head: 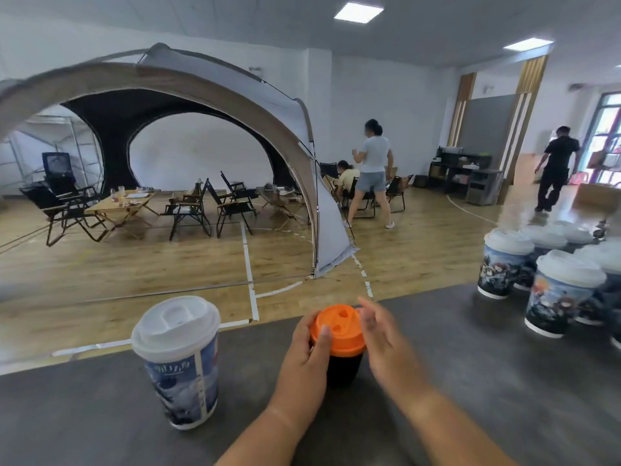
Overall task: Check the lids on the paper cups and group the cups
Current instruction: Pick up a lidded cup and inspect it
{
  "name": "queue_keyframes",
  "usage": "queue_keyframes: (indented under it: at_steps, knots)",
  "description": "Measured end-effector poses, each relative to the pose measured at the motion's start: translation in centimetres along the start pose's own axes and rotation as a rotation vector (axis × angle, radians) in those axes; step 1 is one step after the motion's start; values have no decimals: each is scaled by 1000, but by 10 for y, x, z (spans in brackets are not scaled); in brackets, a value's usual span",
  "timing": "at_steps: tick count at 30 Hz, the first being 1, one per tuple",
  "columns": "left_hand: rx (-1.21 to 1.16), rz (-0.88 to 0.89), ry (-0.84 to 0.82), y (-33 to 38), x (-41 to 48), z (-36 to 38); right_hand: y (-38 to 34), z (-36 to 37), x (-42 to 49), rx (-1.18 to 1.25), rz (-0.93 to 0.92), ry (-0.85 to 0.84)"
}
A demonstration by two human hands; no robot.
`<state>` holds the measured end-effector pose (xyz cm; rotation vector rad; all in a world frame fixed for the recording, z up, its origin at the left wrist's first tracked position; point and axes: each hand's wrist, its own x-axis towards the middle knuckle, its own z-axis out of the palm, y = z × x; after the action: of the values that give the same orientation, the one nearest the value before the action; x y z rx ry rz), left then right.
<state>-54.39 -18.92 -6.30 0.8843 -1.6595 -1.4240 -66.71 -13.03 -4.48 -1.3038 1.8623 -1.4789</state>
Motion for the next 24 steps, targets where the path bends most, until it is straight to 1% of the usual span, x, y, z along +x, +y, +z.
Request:
queue_keyframes:
  at_steps: [2,3,5,7,10,13,16,21,24]
  knots:
    - [5,12,14,-3,2,-1,-3,-3,19,123,81,92]
    - [9,15,21,-4,3,-1,-4,-4,29,188,153,109]
    - [7,16,24,-6,3,-1,-4,-5,44,292,282,66]
    - [7,15,14,-5,3,-1,-3,-3,49,345,336,24]
    - [-5,20,7,-7,2,-1,-1,2,53,433,397,40]
    - [-12,33,-9,-3,0,0,-3,5,53,456,447,35]
    - [-10,42,-14,-4,1,0,-4,6,52,449,461,20]
    - [-9,57,-10,-6,2,0,-4,3,48,405,388,52]
    - [2,59,-14,-5,2,0,-3,3,42,305,328,79]
